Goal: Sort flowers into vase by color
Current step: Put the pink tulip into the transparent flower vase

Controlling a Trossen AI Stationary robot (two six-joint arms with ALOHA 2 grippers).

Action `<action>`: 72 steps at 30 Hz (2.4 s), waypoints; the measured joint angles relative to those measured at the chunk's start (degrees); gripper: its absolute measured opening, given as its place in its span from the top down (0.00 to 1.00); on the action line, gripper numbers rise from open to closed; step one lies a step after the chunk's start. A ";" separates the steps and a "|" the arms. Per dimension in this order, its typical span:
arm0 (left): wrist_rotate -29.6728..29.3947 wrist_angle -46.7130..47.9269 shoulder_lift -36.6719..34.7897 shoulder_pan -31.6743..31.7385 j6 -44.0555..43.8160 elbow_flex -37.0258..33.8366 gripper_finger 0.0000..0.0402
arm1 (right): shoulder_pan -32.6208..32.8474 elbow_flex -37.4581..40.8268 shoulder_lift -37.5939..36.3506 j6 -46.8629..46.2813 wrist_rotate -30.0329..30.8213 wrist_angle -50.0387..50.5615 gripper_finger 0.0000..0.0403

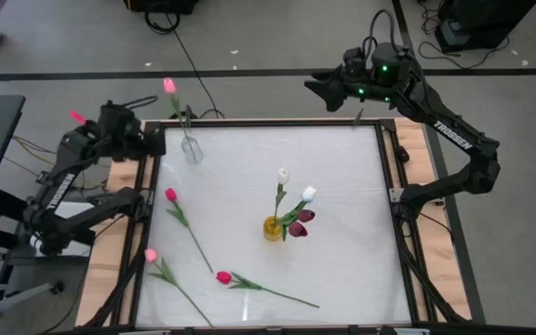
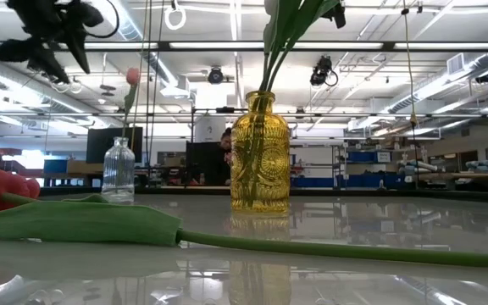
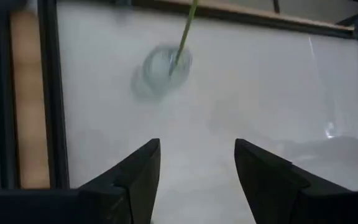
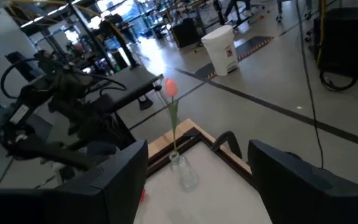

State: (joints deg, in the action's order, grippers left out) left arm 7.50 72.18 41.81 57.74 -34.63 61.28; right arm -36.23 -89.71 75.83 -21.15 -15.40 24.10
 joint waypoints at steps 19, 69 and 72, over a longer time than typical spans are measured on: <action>-4.42 -4.17 7.52 -38.39 -36.07 0.11 0.60 | -1.12 0.02 -0.02 6.33 -2.32 6.86 0.30; -0.75 -21.78 46.63 -110.07 -90.44 0.11 0.60 | -2.39 0.02 -0.02 1.42 -6.49 10.28 0.30; 7.85 -23.90 46.98 -107.78 -93.57 0.11 0.60 | -2.36 0.02 -0.02 1.19 -6.81 10.27 0.30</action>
State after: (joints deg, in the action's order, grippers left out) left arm 15.35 48.28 88.79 -50.04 -128.20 61.39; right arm -38.59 -89.69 75.81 -19.96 -22.22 34.37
